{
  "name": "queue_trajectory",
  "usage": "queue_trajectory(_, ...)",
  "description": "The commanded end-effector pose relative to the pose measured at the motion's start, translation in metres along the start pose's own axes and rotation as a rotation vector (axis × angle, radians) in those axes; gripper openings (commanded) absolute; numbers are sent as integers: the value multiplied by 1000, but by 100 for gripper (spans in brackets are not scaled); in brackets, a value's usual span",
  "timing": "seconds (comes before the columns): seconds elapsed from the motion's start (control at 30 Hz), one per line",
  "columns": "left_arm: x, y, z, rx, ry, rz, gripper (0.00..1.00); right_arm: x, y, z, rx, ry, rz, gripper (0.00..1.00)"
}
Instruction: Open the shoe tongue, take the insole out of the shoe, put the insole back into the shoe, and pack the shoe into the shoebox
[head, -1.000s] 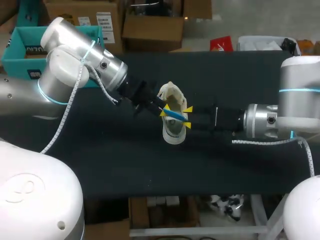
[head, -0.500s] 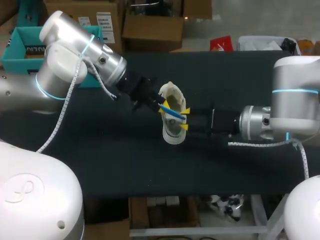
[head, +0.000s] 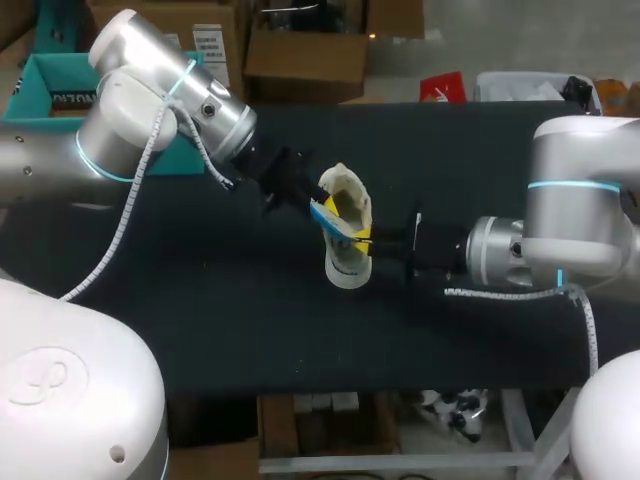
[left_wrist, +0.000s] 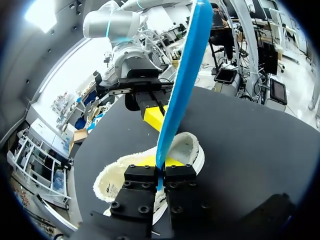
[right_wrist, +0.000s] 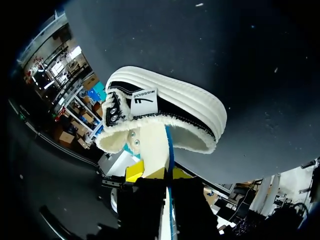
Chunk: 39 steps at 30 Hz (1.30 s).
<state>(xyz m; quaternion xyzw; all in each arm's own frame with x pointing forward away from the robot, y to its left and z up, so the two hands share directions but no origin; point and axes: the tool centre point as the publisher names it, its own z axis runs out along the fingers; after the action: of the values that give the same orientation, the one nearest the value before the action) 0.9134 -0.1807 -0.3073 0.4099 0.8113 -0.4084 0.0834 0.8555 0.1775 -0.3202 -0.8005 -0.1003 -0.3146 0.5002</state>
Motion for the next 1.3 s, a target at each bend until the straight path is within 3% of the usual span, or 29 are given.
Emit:
queue_trajectory(0.03, -6, 9, 6, 18, 16, -2, 0, 0, 0, 10, -9, 7, -9, 13)
queue_trajectory(0.2, -4, 10, 6, 25, 25, -3, 0, 2, 1, 11, -26, 11, -34, 13)
queue_trajectory(0.47, 0, 7, 4, 30, 25, 1, 0, 5, 1, 6, -53, 21, -51, 29)
queue_trajectory(0.53, 1, 5, 5, 31, 23, 1, 0, 4, 1, 4, -55, 22, -53, 27)
queue_trajectory(0.63, 2, 5, 7, 31, 22, 0, 0, 4, 4, 4, -56, 20, -55, 0)
queue_trajectory(1.27, -7, 34, 13, 30, 33, -54, 0, 17, 40, 26, -65, -1, -78, 0)
queue_trajectory(1.3, -7, 34, 13, 32, 33, -56, 8, 17, 41, 26, -66, -1, -77, 0)
